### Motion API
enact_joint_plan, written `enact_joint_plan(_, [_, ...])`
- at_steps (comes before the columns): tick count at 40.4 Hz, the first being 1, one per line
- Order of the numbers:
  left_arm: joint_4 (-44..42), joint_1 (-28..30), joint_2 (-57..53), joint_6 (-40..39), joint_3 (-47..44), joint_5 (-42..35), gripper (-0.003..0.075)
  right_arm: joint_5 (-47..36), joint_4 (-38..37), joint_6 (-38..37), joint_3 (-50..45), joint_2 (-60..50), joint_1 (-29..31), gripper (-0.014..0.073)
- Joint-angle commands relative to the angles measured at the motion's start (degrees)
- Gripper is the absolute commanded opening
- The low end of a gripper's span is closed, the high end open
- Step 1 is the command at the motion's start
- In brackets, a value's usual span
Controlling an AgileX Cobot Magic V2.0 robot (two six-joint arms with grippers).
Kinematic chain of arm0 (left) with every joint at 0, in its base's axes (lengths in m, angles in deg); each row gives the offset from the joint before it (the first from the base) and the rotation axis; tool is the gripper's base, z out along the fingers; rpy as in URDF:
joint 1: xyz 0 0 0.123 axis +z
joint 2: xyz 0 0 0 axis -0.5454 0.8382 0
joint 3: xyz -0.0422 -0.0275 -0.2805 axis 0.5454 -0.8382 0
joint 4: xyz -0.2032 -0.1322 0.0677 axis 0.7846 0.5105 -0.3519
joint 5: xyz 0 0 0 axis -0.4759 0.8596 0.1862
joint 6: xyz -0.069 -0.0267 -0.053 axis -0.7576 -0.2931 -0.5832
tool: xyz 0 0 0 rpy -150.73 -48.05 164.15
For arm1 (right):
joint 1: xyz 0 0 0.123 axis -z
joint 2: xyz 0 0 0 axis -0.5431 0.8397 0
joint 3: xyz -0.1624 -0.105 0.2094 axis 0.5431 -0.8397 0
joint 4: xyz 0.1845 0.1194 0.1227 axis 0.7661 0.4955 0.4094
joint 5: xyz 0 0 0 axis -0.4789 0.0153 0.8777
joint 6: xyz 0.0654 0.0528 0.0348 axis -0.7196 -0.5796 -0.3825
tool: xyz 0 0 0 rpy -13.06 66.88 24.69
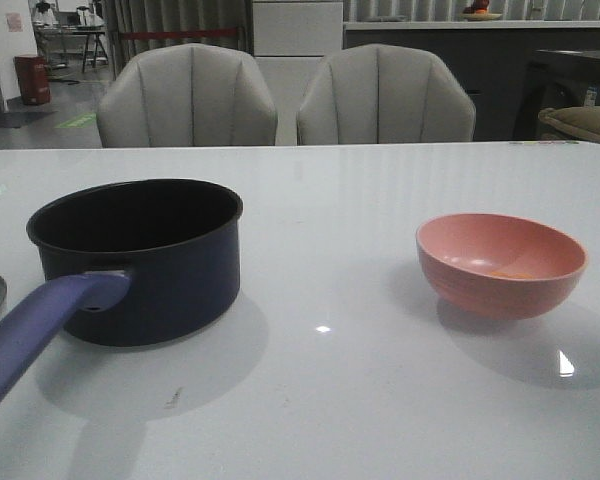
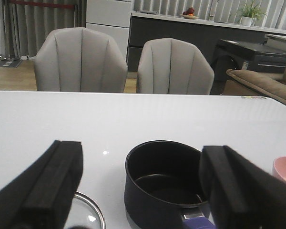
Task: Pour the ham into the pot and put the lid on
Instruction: 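Lower the right gripper to the pink bowl rim and grasp it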
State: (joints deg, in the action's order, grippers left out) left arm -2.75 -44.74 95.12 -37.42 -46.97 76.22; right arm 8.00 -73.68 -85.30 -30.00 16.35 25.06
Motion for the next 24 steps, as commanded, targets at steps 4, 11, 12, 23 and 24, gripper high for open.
enact_joint_plan(4, [0.51,-0.27,0.56,-0.12,1.53,-3.84,0.0549,0.07,0.98,0.24,10.73,13.02,0.41,0.0475])
enact_joint_plan(11, [0.51,-0.27,0.56,-0.12,1.53,-3.84,0.0549,7.5,1.03,0.42,21.03,25.03,0.41,0.0475])
enact_joint_plan(12, [0.51,-0.27,0.56,-0.12,1.53,-3.84,0.0549,8.12,1.03,0.42,22.4,26.65,0.41,0.0475])
enact_joint_plan(23, [0.51,-0.27,0.56,-0.12,1.53,-3.84,0.0549,12.26,2.29,0.86,32.76,39.0,-0.14,0.0475])
enact_joint_plan(24, [0.51,-0.27,0.56,-0.12,1.53,-3.84,0.0549,12.36,2.29,0.86,33.52,40.01,-0.08,0.0473])
